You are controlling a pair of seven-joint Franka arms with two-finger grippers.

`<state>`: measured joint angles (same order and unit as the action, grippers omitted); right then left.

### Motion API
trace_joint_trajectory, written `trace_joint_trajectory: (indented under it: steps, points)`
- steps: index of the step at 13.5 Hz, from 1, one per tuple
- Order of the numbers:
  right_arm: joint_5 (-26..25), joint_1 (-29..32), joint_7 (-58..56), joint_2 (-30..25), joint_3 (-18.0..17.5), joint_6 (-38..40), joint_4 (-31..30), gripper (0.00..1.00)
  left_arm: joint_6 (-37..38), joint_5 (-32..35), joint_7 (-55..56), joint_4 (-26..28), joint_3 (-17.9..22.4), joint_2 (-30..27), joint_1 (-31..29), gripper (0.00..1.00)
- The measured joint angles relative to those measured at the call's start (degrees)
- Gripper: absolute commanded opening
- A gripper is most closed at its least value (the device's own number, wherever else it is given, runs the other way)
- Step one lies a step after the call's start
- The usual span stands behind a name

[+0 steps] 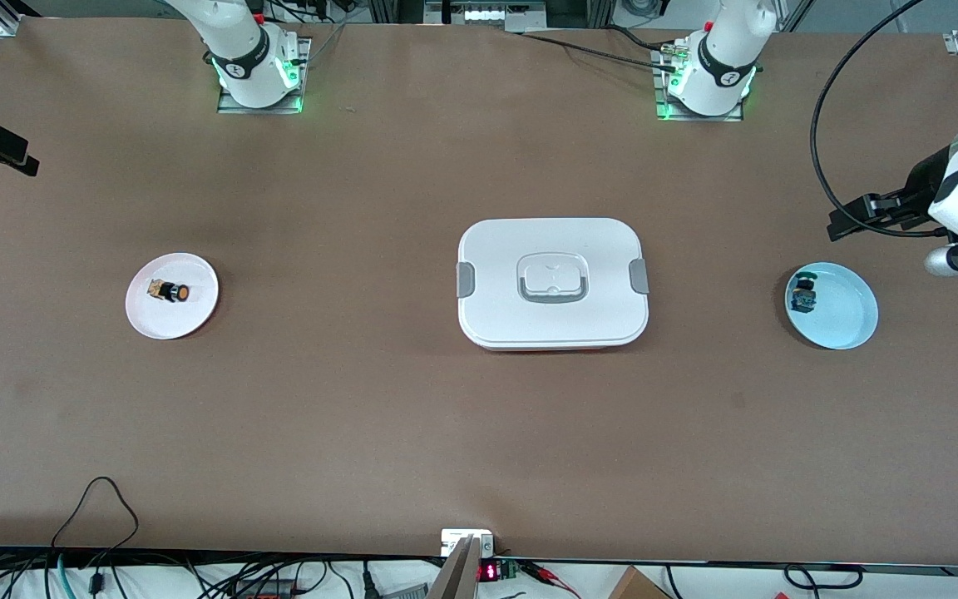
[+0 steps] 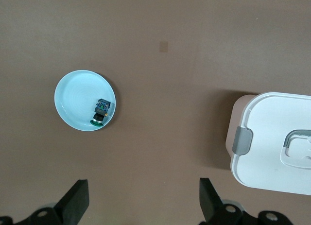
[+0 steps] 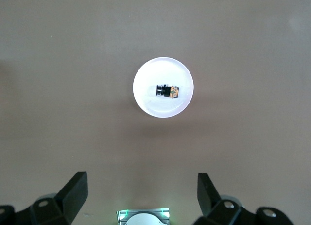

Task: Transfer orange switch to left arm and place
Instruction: 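Move the right gripper down toward the orange switch on the white plate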

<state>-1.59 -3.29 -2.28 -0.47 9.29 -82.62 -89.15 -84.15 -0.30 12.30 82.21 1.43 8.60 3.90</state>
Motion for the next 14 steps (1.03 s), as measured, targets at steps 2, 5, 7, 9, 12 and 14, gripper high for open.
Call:
trace_joint_trajectory:
  steps: [2, 5, 7, 9, 12, 14]
  points:
    - [0.0, 0.2, 0.0, 2.1, 0.2, -0.3, 0.0, 1.0, 0.0, 0.0, 0.0, 0.0, 0.0, 0.2, 0.0, 1.0]
    - [-0.1, 0.3, 0.0, 6.0, 0.4, -2.1, -0.1, 1.0, 0.0, 0.0, 0.0, 0.0, 0.0, 0.2, -0.1, 1.0]
    - [-0.1, 0.4, 0.0, 8.4, 0.4, -4.0, -0.1, 1.0, 0.0, 0.0, 0.0, 0.0, 0.0, 0.2, -0.1, 1.0]
    - [-0.1, 0.6, 0.0, 10.7, 0.5, -6.4, -0.1, 1.0, 0.0, 0.0, 0.0, 0.0, 0.0, 0.2, -0.1, 1.0]
    - [-0.1, 0.9, -1.5, 13.8, 0.5, -11.0, -0.4, 1.0, 0.0, 0.0, 0.0, 0.0, 0.0, 0.2, -0.1, 1.0]
    - [-0.1, 1.6, -3.0, 15.1, 0.5, -14.7, -2.0, 1.0, 0.0, 0.0, 0.0, 0.0, 0.0, 0.2, -0.1, 1.0]
